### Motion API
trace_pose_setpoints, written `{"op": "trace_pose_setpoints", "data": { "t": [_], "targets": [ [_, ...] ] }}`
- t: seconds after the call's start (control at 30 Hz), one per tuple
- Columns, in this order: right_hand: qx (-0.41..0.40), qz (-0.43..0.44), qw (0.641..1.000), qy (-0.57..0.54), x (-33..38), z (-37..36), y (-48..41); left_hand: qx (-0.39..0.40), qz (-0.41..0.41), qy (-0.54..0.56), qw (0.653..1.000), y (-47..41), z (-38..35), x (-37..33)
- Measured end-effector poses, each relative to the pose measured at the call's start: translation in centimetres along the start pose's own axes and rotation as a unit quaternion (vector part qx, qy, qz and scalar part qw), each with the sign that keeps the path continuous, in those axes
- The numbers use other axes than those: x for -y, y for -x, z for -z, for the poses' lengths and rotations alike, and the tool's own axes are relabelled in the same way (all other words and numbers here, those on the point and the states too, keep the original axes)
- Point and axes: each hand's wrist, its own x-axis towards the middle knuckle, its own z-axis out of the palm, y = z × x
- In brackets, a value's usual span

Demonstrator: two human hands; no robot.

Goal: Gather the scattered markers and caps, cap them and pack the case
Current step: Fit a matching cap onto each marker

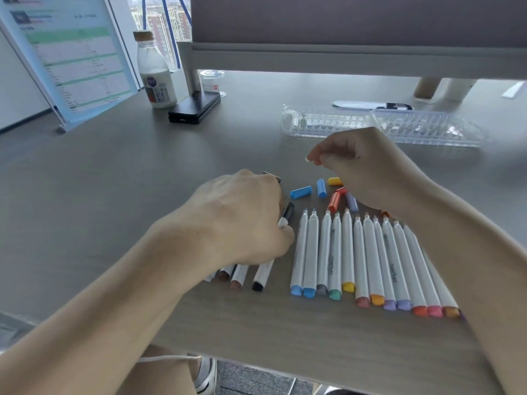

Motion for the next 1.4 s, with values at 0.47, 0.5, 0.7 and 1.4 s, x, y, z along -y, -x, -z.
{"op": "trace_pose_setpoints", "data": {
  "t": [0.47,0.5,0.7,1.4],
  "targets": [
    [0.070,0.007,0.983,0.169,-0.6,0.2,0.5,-0.020,-0.016,0.048,0.999,-0.8,-0.1,1.1],
    [0.066,0.009,0.983,0.172,-0.6,0.1,0.5,-0.021,-0.018,0.063,0.998,-0.9,-0.1,0.8],
    [0.068,0.010,0.982,0.177,-0.6,0.0,0.8,0.010,-0.028,0.074,0.997,-1.2,-0.7,-0.5],
    [0.084,0.004,0.979,0.184,-0.5,-0.1,0.8,0.049,-0.015,0.050,0.997,-1.4,0.1,0.3]
  ]
}}
